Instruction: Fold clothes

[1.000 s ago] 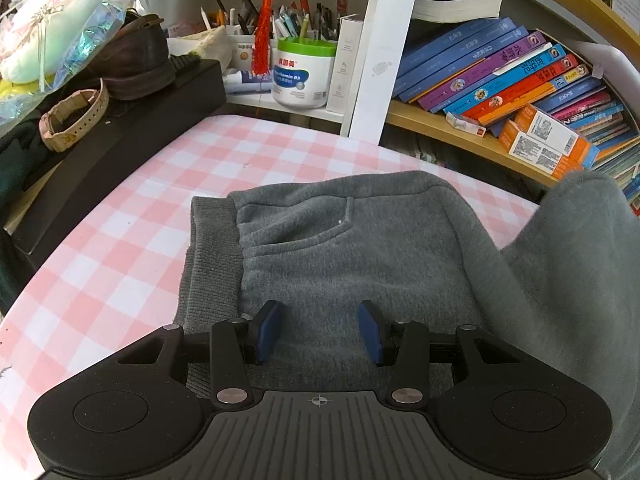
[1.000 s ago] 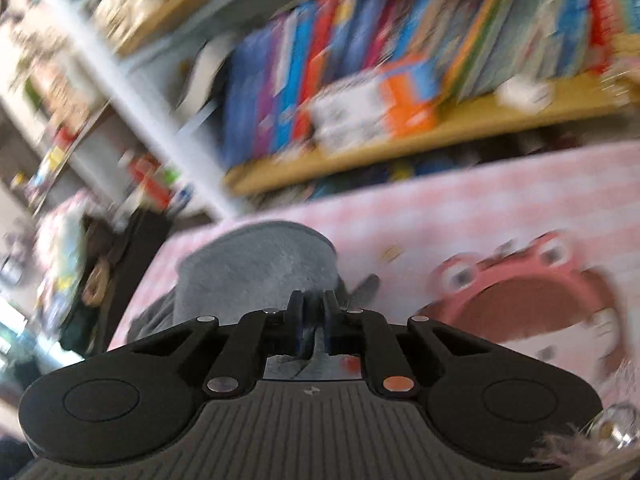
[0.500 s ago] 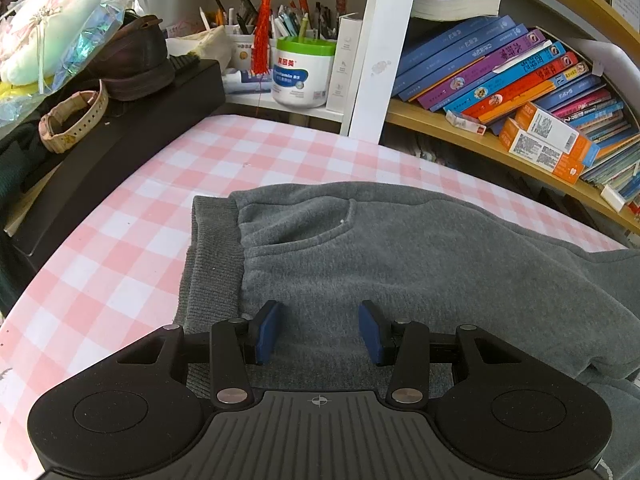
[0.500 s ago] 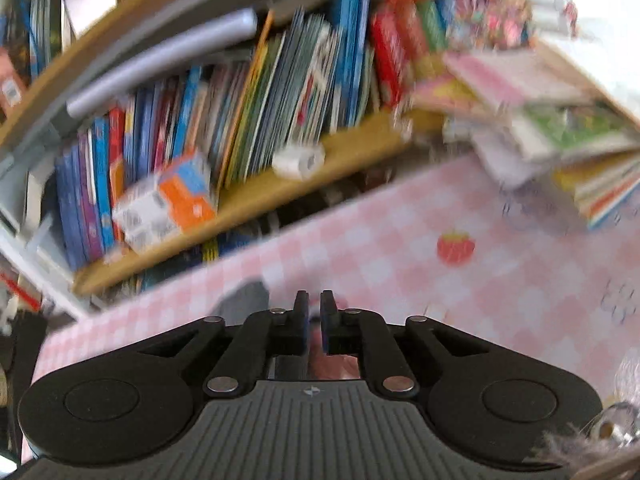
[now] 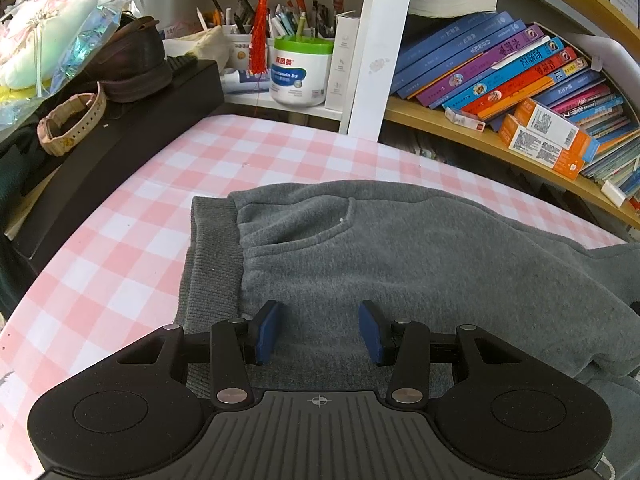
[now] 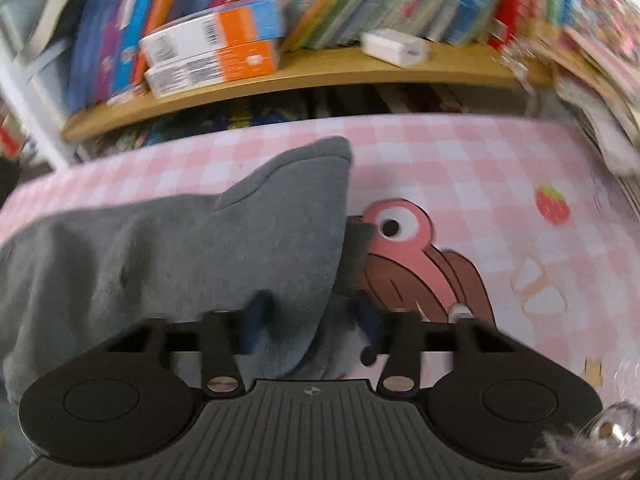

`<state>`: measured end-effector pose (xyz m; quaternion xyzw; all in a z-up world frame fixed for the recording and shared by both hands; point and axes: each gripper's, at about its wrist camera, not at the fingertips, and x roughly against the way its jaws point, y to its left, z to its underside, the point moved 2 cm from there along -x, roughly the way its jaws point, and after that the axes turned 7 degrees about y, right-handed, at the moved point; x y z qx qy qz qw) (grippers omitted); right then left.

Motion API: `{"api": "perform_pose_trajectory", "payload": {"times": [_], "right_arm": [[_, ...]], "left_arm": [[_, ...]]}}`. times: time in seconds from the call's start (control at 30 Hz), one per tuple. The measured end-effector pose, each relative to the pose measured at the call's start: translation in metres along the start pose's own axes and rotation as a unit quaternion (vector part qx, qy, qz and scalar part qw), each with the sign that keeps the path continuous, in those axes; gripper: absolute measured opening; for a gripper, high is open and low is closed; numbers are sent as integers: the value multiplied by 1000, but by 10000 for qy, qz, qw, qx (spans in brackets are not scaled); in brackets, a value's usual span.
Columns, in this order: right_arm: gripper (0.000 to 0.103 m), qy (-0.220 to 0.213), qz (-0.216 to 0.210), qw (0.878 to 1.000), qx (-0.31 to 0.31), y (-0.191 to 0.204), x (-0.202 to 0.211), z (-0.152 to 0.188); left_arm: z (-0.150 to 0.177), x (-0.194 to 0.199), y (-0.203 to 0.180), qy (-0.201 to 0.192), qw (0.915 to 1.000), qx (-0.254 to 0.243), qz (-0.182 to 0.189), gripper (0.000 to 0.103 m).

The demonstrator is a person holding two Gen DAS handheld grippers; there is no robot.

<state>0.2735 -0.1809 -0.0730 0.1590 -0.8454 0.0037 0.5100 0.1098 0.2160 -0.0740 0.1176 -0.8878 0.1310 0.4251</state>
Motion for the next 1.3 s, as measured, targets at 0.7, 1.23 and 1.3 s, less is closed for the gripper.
{"api": "perform_pose_trajectory", "payload": {"times": [0.7,1.23,1.3], "right_arm": [[65,-1154,1056,9838,-870,-61,66,-4],[11,-258,263,9905,-1326,-101,5,-30],[7,-718,498,9868,-1360,-99,21,-28]], "left_arm": [[-1,-1,-3,35,9999,-83,63,44],[-2,-1,-3,54,9999,-107,55,44],[-2,-1,-3,57,9999,-117,57,44]]}}
